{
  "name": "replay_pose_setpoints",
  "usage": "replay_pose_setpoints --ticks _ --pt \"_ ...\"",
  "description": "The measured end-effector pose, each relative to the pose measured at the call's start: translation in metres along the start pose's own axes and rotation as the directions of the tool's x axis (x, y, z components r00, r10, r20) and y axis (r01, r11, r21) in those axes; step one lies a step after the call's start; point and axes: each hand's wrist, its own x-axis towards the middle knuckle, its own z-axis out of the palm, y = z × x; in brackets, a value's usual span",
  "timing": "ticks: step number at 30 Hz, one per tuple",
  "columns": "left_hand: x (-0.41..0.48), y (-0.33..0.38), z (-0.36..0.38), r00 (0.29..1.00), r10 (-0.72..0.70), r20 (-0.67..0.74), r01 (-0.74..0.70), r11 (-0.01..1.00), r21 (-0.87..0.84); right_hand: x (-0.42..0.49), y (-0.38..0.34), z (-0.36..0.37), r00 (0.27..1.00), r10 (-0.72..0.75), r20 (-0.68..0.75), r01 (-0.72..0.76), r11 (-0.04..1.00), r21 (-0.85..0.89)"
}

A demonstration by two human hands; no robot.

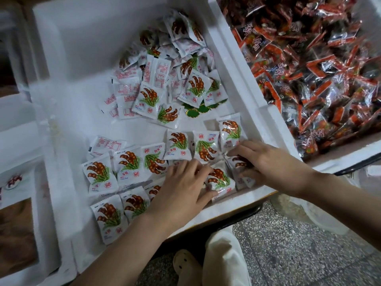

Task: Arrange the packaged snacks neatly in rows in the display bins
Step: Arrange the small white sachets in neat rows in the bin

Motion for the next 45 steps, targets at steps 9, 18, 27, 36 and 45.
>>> replay_pose_setpoints --ticks 9,18,27,36,45 --pt "0.038 -0.049 -0.045 0.969 -0.145 -0.197 0.11 0.978 -0.179 0.094 -0.011 -0.025 0.947 0.113 -0.302 -0.088 0.992 0.094" --pt "0.097 -0.101 -0.05 0.98 -0.185 -0.074 0.191 0.978 0.083 0.169 0.007 -0.02 0.945 0.264 -0.191 -0.283 0.956 -0.08" --pt "0.104 -0.108 -0.058 0.956 -0.237 -0.17 0.262 0.955 0.141 0.159 0.009 -0.032 0.866 0.286 -0.41 -0.197 0.949 0.245" --pt "0.065 -0.084 -0.076 0.714 -0.496 -0.495 0.089 0.765 -0.638 0.11 -0.039 -0.024 0.803 0.233 -0.548 -0.022 0.932 0.363" --pt "0.013 -0.064 -0.063 0.7 -0.707 0.105 0.154 0.006 -0.988 0.101 -0.091 0.003 0.975 0.101 -0.197 0.037 0.805 0.593"
